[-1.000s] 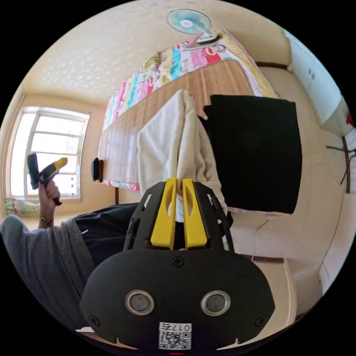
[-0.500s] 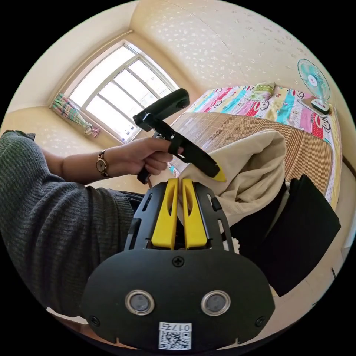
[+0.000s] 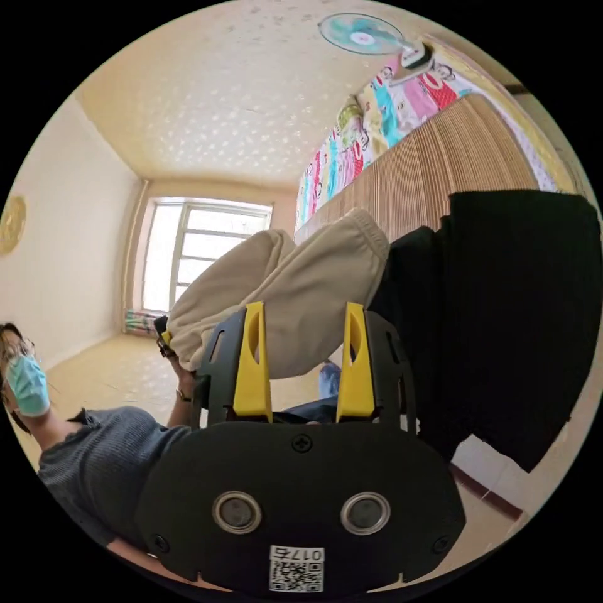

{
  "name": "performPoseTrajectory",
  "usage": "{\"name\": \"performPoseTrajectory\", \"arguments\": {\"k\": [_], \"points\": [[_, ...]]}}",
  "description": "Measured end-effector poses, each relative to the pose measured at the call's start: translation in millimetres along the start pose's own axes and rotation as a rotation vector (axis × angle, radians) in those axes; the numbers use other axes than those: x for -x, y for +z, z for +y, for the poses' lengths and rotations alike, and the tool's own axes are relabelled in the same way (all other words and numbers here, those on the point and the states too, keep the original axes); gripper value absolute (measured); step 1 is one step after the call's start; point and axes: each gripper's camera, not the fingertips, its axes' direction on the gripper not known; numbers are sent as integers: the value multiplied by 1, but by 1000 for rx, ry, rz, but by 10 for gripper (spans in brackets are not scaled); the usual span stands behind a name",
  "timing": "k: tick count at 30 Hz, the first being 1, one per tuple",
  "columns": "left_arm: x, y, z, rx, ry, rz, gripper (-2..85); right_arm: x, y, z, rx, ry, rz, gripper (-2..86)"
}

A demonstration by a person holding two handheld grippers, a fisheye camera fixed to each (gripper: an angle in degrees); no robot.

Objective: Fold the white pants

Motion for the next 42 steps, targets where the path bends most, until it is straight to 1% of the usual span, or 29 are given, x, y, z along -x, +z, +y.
{"name": "performPoseTrajectory", "arguments": {"k": [2, 4, 5, 6, 7, 8, 9, 10, 11, 13, 15, 17, 18, 20, 21, 23, 24, 26, 27, 28, 29, 31, 33, 35, 37, 42], "points": [[-21, -12, 13, -26, 31, -10, 48, -27, 46, -33, 86, 96, -148, 210], [-50, -21, 32, -44, 85, -2, 49, -40, 89, -53, 167, 163, -220, 227], [-57, -22, 37, -45, 99, 0, 49, -46, 123, -63, 262, 211, -237, 234], [-71, -23, 46, -46, 122, 1, 49, -47, 140, -66, 313, 229, -253, 232], [-83, -23, 55, -46, 136, 2, 49, -48, 177, -68, 446, 267, -269, 229], [-88, -23, 60, -46, 140, 4, 49, -45, 209, -65, 590, 266, -233, 202], [-97, -23, 68, -46, 145, 4, 50, -42, 221, -62, 645, 247, -200, 188], [-103, -23, 77, -46, 150, 0, 49, -33, 239, -55, 707, 189, -156, 129], [-106, -25, 81, -49, 152, -9, 49, -25, 247, -49, 705, 150, -180, 88], [-112, -40, 101, -96, 143, -25, 50, -16, 250, -43, 691, 115, -220, 61], [-117, -60, 119, -158, 153, -13, 50, -6, 243, -43, 622, 66, -326, 48], [-121, -81, 139, -226, 171, 20, 51, 12, 221, -51, 482, 4, -555, 38], [-123, -96, 152, -266, 181, 37, 52, 18, 214, -54, 440, -14, -633, 36], [-125, -116, 171, -312, 171, 23, 52, 50, 190, -69, 305, -136, -966, 32], [-126, -127, 181, -324, 153, -15, 52, 62, 185, -72, 282, -187, -1032, 31], [-128, -136, 191, -298, 127, -96, 52, 116, 166, -81, 208, -398, -1259, 30], [-129, -138, 194, -253, 108, -160, 53, 129, 162, -82, 189, -446, -1317, 30], [-134, -134, 195, -154, 102, -261, 54, 180, 153, -82, 118, -603, -1559, 30], [-138, -128, 193, -73, 117, -320, 56, 193, 152, -82, 108, -634, -1615, 30], [-142, -120, 192, 4, 141, -371, 59, 218, 151, -81, 95, -690, -1711, 30], [-144, -116, 191, 34, 153, -391, 61, 243, 148, -80, 89, -745, -1785, 31], [-144, -111, 191, 87, 183, -376, 65, 279, 144, -73, 85, -807, -1847, 31], [-136, -122, 192, 51, 155, -315, 68, 312, 144, -60, 113, -855, -1886, 31], [-124, -139, 194, 17, 127, -250, 72, 354, 147, -37, 204, -930, -1918, 30], [-114, -166, 196, 28, 96, -189, 77, 382, 146, -16, 242, -995, -1871, 29], [-106, -232, 205, 32, 93, -88, 83, 439, 143, 32, 309, -1163, -1745, 29]]}}
